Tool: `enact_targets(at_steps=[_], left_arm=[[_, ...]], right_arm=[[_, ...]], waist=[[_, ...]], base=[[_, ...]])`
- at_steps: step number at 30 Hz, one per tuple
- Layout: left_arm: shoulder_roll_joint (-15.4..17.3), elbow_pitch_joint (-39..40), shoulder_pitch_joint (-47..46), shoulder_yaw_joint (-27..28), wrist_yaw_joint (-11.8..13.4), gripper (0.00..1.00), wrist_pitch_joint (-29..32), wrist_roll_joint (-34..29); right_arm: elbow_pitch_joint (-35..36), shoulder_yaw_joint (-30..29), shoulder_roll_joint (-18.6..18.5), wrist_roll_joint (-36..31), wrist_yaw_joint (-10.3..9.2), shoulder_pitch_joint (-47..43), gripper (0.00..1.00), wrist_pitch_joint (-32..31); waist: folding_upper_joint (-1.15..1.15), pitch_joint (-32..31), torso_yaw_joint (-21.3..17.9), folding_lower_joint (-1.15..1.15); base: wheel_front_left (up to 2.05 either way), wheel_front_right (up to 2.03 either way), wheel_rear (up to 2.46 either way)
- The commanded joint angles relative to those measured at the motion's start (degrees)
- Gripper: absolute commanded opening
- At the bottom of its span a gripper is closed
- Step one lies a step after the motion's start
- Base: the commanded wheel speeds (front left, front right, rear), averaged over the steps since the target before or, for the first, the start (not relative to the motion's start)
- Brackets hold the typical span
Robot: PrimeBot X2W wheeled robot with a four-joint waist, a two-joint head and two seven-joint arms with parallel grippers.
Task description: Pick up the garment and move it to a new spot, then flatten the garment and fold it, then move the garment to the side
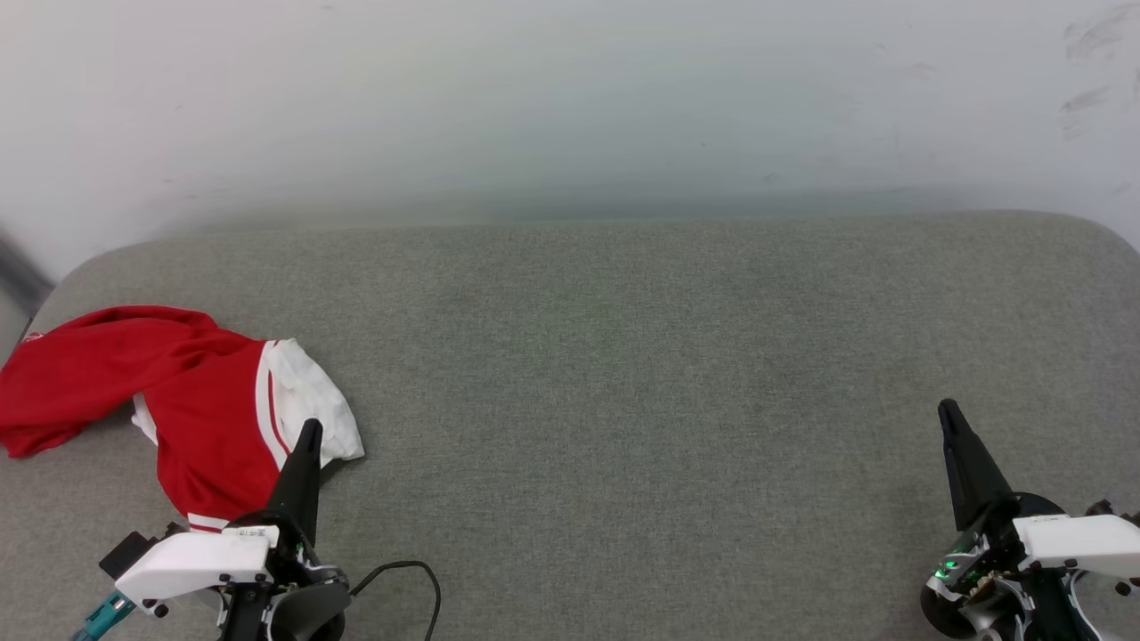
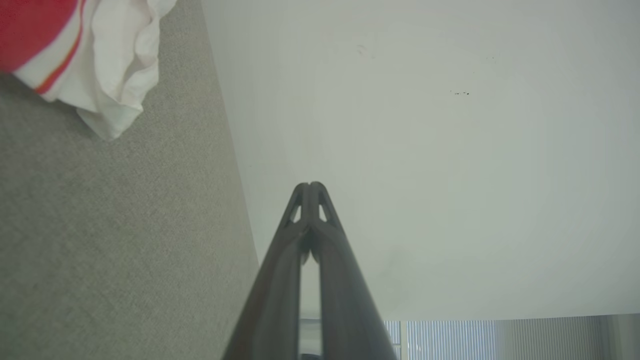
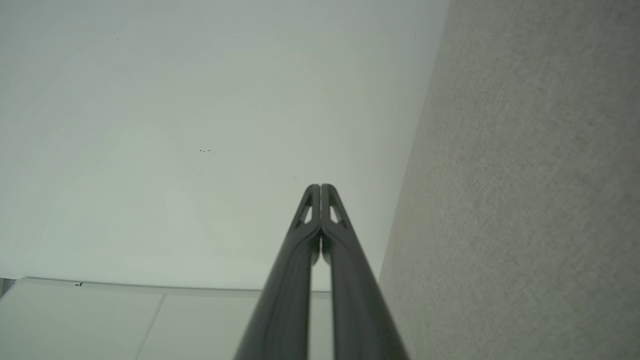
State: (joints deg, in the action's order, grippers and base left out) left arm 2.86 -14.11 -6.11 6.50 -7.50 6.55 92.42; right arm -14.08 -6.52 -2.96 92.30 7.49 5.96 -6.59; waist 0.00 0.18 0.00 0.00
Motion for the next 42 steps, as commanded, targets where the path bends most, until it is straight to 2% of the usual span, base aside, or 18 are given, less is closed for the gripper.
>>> enact_targets(at_steps=[1, 42], left_arm=[[0.03, 0.08, -0.40, 0.10, -0.06, 0.00, 0.08, -0.08], [0.03, 0.08, -0.40, 0.12, -0.06, 0.00, 0.08, -0.08]], right_arm=[[0.00, 0.03, 0.21, 0.20, 0.00, 0.72, 0.00, 0.00], [0.00, 0.03, 0.21, 0.20, 0.00, 0.72, 0.00, 0.00]], waist=[[0.00, 0.00, 0.00, 0.00], [0.00, 0.00, 0.00, 0.00]], base=[[0.00, 0.00, 0.00], [0.00, 0.00, 0.00]])
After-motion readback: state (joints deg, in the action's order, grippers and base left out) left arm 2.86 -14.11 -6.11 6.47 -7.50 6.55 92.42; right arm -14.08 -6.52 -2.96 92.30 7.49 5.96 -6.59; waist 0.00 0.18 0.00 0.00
